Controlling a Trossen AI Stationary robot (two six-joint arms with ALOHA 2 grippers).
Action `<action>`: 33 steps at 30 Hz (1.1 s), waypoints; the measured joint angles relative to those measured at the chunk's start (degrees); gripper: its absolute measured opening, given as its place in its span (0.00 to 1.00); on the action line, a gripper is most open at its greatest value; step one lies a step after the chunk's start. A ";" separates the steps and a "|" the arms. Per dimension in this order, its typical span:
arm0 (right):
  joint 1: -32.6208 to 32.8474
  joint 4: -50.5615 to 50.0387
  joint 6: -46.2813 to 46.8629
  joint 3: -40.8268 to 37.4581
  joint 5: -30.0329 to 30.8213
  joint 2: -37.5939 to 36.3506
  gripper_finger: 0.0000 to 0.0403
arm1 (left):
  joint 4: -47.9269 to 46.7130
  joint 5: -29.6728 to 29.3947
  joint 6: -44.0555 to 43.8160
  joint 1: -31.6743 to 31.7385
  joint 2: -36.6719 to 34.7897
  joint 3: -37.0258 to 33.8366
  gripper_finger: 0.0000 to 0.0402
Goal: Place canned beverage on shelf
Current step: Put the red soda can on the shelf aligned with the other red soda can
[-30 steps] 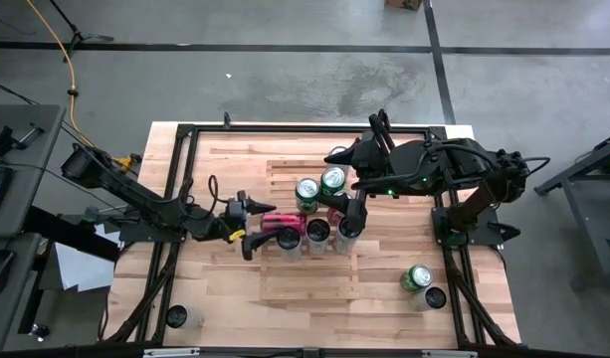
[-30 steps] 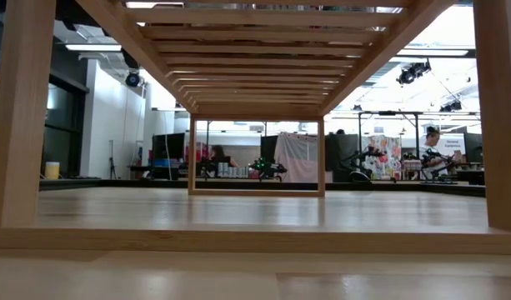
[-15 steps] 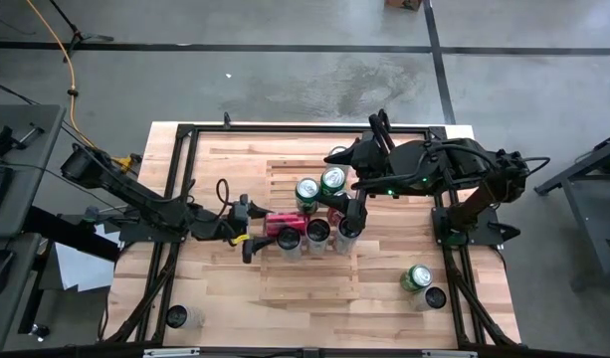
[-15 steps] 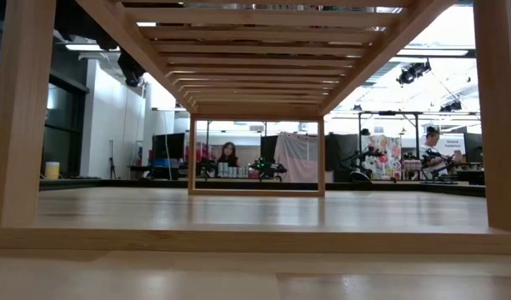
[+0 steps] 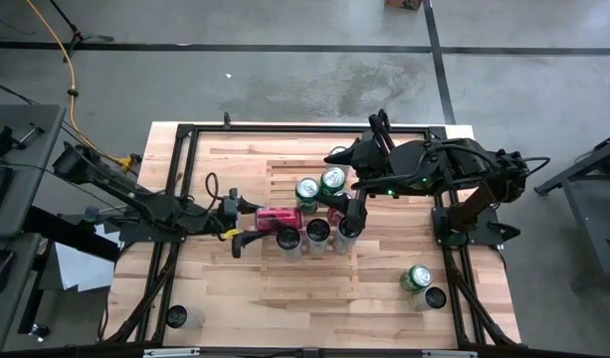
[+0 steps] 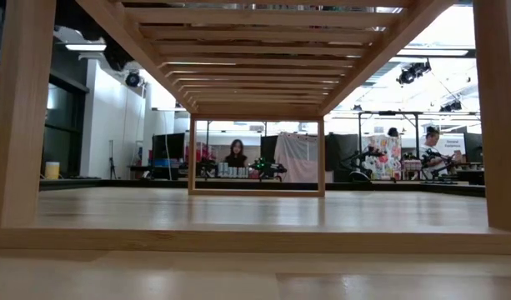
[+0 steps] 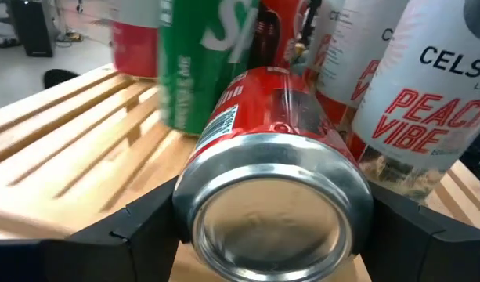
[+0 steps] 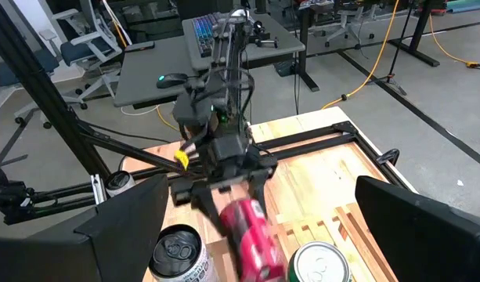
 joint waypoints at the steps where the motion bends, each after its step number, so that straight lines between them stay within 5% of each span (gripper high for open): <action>1: 0.00 0.01 0.00 0.00 0.00 0.00 0.98 | -2.05 -0.72 -0.06 -0.17 -2.13 0.00 0.72; 9: -0.01 0.01 0.00 0.01 0.00 0.00 0.98 | -3.72 -12.68 7.25 -1.45 -21.01 2.01 0.72; 14: -0.47 3.09 0.44 0.00 2.35 0.97 0.98 | 10.25 -13.33 16.27 -1.43 -25.45 4.94 0.72; 20: -3.36 16.28 -0.43 0.01 1.09 5.11 0.98 | 27.89 -7.81 23.16 -1.43 -20.00 7.04 0.72; 33: -8.80 41.54 -0.92 0.00 -10.58 12.17 0.98 | 32.35 -4.79 35.16 -1.41 0.63 24.48 0.72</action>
